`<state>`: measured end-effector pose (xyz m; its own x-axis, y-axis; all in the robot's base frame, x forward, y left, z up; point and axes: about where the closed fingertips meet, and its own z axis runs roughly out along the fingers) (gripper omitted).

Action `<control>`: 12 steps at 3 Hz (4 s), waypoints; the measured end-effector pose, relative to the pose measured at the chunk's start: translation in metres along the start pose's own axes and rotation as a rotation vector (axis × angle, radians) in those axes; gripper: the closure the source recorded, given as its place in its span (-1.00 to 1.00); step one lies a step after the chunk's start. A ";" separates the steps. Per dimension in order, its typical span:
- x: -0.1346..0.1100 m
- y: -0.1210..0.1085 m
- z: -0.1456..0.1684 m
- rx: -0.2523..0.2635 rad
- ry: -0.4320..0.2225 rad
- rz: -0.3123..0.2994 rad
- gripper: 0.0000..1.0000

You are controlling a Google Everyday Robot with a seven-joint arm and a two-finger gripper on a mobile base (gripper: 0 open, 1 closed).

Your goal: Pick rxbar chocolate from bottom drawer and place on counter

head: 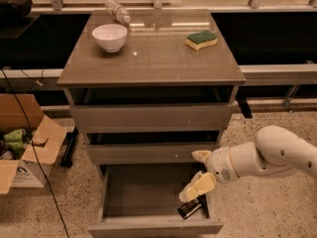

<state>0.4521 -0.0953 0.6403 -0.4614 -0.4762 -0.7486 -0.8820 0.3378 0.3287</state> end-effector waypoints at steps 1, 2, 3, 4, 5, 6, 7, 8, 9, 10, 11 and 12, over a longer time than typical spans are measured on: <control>0.000 0.000 0.000 0.000 0.000 0.000 -1.00; 0.012 -0.006 0.021 -0.035 0.013 0.021 -1.00; 0.049 -0.028 0.061 -0.038 -0.004 0.061 -1.00; 0.077 -0.049 0.085 -0.005 -0.008 0.090 -1.00; 0.117 -0.083 0.106 0.035 -0.015 0.146 -1.00; 0.157 -0.113 0.119 0.009 -0.123 0.331 -1.00; 0.183 -0.115 0.146 -0.036 -0.154 0.401 -1.00; 0.189 -0.121 0.170 -0.045 -0.116 0.420 -1.00; 0.194 -0.138 0.194 -0.007 -0.092 0.389 -1.00; 0.202 -0.159 0.213 0.076 -0.049 0.330 -1.00; 0.204 -0.178 0.223 0.141 -0.003 0.260 -1.00; 0.212 -0.196 0.234 0.165 0.067 0.207 -1.00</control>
Offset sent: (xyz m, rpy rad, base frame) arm 0.0054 0.0180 -0.0538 0.0127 0.0863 0.0365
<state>0.5491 -0.0724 0.2822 -0.6402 -0.4344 -0.6336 -0.7433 0.5585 0.3682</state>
